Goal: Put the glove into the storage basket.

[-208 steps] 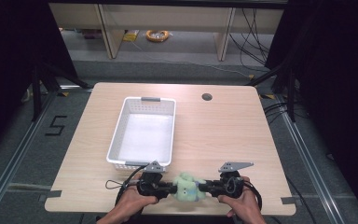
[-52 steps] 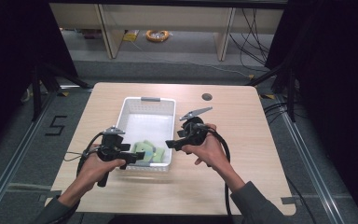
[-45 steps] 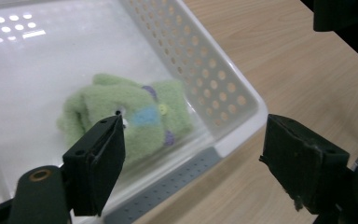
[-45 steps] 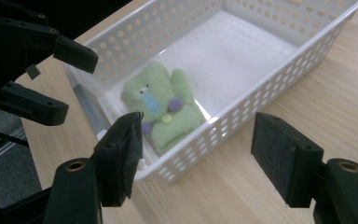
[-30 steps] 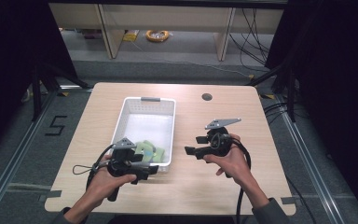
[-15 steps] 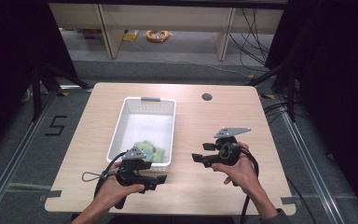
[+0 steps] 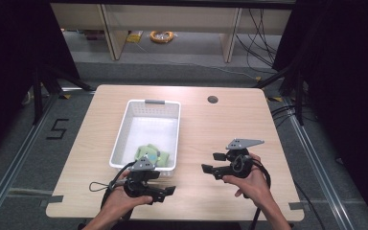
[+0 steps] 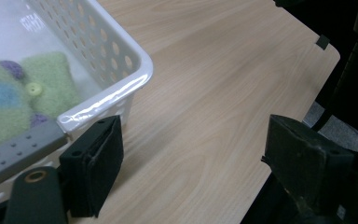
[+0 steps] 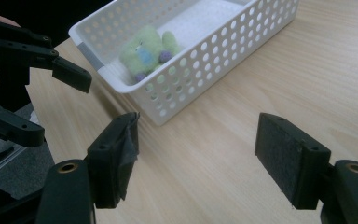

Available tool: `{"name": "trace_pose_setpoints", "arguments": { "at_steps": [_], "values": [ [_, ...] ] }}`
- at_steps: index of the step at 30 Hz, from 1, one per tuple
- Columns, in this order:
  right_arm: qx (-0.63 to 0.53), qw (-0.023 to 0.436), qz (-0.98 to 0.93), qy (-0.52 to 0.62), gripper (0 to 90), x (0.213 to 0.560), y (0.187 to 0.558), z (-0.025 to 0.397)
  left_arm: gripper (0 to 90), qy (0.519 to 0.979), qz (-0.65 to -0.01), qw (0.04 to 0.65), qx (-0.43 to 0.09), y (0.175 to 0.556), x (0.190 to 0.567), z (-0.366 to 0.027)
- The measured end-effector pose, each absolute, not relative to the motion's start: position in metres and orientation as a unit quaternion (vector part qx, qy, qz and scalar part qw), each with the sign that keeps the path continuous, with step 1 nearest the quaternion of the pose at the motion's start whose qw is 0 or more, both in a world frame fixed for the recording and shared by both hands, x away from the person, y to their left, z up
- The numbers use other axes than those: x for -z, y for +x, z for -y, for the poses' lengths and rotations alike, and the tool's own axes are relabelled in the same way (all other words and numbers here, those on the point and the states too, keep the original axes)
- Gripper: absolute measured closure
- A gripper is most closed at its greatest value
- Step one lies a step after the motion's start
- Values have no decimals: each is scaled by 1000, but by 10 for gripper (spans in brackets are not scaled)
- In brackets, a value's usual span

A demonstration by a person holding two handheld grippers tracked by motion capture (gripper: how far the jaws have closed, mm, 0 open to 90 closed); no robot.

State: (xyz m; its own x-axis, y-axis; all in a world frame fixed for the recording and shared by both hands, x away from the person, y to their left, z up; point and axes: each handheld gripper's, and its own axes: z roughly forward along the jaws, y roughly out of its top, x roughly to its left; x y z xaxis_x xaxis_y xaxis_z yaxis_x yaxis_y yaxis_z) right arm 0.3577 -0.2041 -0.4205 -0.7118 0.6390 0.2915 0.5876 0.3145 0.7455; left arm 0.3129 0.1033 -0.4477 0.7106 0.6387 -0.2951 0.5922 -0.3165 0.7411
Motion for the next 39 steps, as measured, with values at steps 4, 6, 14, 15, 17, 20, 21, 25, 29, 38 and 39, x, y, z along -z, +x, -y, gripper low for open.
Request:
{"name": "trace_pose_setpoints", "arguments": {
  "at_steps": [4, 6, 14, 15, 17, 20, 21, 25, 29, 38, 39],
  "values": [
    [-449, 26, -809, 378, 310, 427, 353, 210, 188, 811, -377, 446, -23, 310, 452, -102],
    [-448, 21, -805, 387, 307, 429, 351, 212, 186, 810, -380, 447, -24, 307, 455, -102],
    [-449, 23, -804, 389, 292, 441, 342, 222, 180, 809, -379, 449, -17, 300, 469, -104],
    [-449, 27, -807, 382, 287, 442, 341, 223, 179, 809, -379, 449, -20, 298, 471, -105],
    [-449, 26, -805, 387, 278, 445, 337, 224, 178, 809, -380, 448, -25, 296, 472, -105],
    [-454, 28, -804, 382, 267, 450, 334, 228, 177, 807, -380, 451, -21, 293, 475, -107],
    [-445, 31, -806, 388, 263, 450, 331, 229, 176, 808, -381, 449, -22, 292, 476, -107],
    [-441, 21, -807, 392, 255, 458, 325, 231, 171, 809, -380, 447, -17, 287, 481, -109],
    [-440, 24, -808, 391, 242, 468, 319, 235, 167, 807, -382, 449, -14, 283, 485, -114],
    [-451, 22, -805, 384, 189, 479, 305, 238, 163, 808, -379, 451, -18, 278, 492, -122],
    [-457, 18, -803, 381, 188, 480, 303, 238, 162, 810, -379, 448, -19, 278, 493, -124]
  ]
}}
